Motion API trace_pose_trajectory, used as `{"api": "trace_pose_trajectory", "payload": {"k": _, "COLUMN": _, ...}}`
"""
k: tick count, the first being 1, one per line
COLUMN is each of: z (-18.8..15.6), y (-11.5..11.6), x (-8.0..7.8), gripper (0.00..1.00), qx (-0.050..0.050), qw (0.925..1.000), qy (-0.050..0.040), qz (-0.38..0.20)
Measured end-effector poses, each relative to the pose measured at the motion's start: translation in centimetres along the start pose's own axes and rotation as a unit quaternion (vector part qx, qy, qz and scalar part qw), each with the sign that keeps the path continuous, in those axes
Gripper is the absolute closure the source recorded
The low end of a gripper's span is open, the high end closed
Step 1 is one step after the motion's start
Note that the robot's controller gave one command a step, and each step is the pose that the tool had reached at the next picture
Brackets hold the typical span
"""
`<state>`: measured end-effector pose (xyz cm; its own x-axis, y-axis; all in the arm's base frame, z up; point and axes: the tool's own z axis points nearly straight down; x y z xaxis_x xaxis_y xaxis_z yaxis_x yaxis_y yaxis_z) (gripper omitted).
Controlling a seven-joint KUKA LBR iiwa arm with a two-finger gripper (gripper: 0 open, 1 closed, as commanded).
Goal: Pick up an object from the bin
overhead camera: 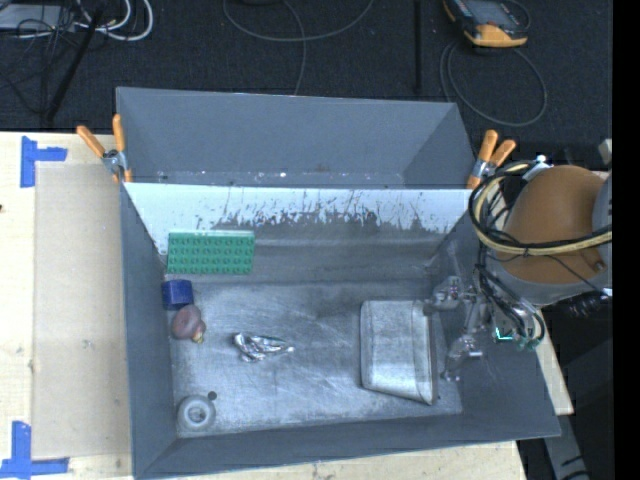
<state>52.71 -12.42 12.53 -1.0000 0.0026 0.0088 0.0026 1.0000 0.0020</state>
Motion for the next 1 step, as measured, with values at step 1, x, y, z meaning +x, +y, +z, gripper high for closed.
{"api": "trace_pose_trajectory", "payload": {"k": 1, "z": -1.05, "y": 8.28, "x": 1.92, "gripper": 0.0, "qx": -0.001, "qw": 0.9968, "qy": -0.0027, "qz": -0.079}}
